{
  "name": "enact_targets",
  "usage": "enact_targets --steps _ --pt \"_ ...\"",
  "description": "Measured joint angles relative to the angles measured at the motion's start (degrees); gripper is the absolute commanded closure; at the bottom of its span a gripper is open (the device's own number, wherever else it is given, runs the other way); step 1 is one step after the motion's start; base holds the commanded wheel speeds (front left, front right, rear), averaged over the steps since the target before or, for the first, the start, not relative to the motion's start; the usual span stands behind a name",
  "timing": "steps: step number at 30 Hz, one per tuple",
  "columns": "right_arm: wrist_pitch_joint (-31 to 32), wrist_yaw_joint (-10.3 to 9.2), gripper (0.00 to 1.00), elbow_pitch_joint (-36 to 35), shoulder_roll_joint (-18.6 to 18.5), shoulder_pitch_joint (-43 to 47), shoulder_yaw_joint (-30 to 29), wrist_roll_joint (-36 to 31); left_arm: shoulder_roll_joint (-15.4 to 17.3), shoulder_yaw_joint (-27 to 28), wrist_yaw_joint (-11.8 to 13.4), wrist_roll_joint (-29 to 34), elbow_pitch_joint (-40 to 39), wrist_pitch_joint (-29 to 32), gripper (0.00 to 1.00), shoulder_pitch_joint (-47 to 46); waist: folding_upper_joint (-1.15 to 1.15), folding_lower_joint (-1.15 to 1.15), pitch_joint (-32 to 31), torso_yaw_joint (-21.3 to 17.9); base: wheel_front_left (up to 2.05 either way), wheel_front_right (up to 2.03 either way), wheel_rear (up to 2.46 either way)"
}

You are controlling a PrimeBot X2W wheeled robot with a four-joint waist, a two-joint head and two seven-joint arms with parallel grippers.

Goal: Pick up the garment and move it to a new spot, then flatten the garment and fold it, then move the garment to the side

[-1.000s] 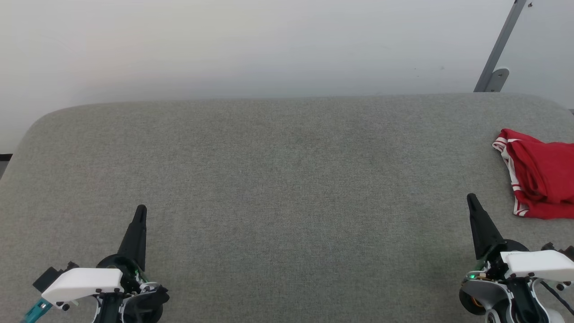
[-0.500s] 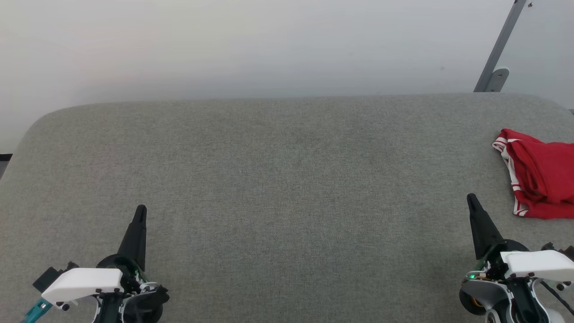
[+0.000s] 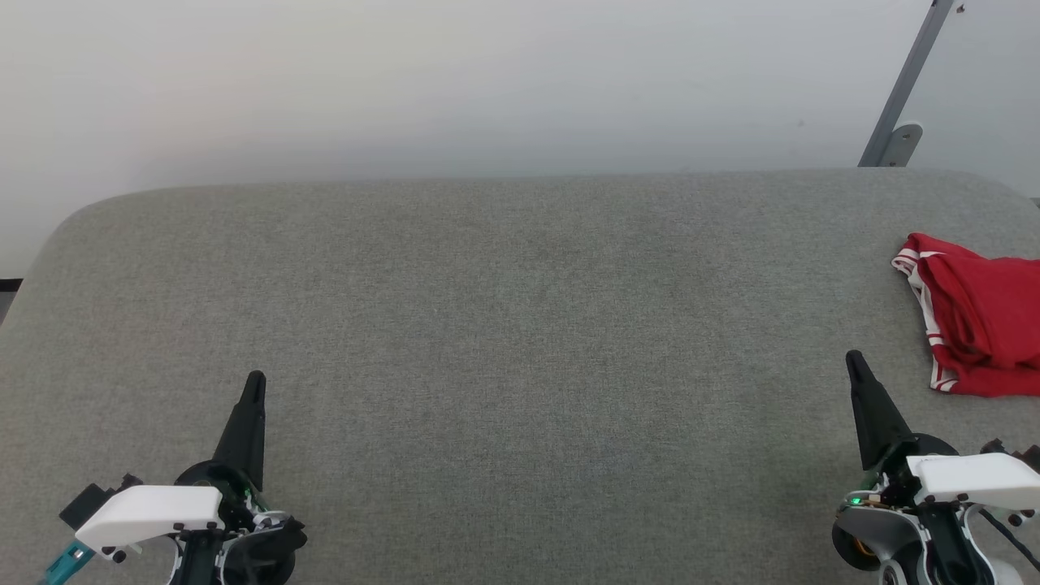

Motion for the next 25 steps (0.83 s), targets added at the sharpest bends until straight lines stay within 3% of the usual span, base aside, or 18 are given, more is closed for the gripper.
enact_targets --steps 25 --pt "0.00 0.00 1.00 0.00 0.00 0.00 0.00 0.00 -0.04 0.02 0.00 0.00 0.00 0.01 1.00 0.00 0.00 0.00 0.00 0.00 0.00 0.00 0.00"
